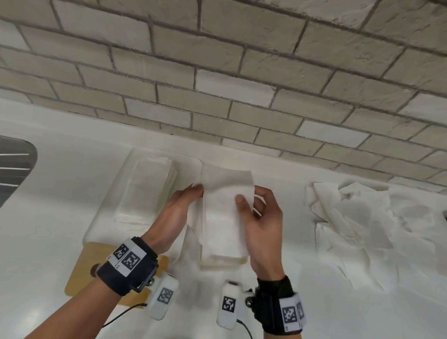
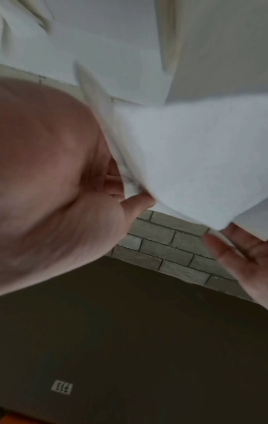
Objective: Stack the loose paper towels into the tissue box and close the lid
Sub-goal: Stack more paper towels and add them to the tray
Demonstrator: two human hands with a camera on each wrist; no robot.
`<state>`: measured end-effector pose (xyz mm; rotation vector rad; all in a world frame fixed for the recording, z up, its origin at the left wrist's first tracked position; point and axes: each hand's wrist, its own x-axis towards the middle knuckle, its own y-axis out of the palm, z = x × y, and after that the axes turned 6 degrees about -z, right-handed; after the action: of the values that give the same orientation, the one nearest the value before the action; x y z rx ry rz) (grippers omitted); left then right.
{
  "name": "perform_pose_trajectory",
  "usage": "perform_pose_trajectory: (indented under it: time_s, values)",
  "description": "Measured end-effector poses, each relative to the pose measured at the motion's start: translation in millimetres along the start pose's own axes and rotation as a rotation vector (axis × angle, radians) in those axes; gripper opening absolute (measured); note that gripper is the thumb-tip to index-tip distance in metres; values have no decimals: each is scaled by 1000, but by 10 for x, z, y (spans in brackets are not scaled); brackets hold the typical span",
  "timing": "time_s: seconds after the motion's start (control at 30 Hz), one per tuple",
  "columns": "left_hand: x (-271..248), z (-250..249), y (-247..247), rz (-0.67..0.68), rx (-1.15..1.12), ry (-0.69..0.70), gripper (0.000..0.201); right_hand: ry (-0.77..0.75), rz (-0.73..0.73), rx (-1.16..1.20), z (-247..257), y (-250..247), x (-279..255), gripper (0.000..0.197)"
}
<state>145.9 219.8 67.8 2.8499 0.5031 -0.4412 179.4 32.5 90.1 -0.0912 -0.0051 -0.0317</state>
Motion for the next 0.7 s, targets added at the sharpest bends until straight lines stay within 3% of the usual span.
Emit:
perform_pose_trajectory:
  time_s: [0.07, 0.13, 0.2, 0.3, 0.43, 0.5, 0.53, 0.63, 0.7]
  values:
    - [-37, -27, 30, 41, 76, 110, 60, -12, -40, -1, -69, 47, -36, 17]
    - [-53, -37, 55, 16, 192, 268, 48, -30, -114, -35, -99, 79, -82, 19]
    - [-51, -32, 57, 31, 264, 357, 36, 52, -157, -84, -158, 99, -97, 31]
    - [-68, -92, 66, 102, 384, 423, 31, 286, 12, 170, -306, 79, -76, 51]
    - [-63, -209, 46, 134, 533, 481, 31, 159, -71, 301, -295, 32, -98, 34]
    - [-66, -292, -28, 113, 593, 514, 14, 111, -134, 309, -259, -25, -45, 20]
    - [-55, -329, -91, 108, 615, 536, 11, 103, -149, 277, -263, -58, 1, 17]
    - [-17, -418, -303, 91, 638, 509, 37, 88, -161, -73, -457, -73, 191, 14]
    - [-1, -456, -416, 61, 611, 498, 54, 109, -63, -354, -654, 1, 267, 22]
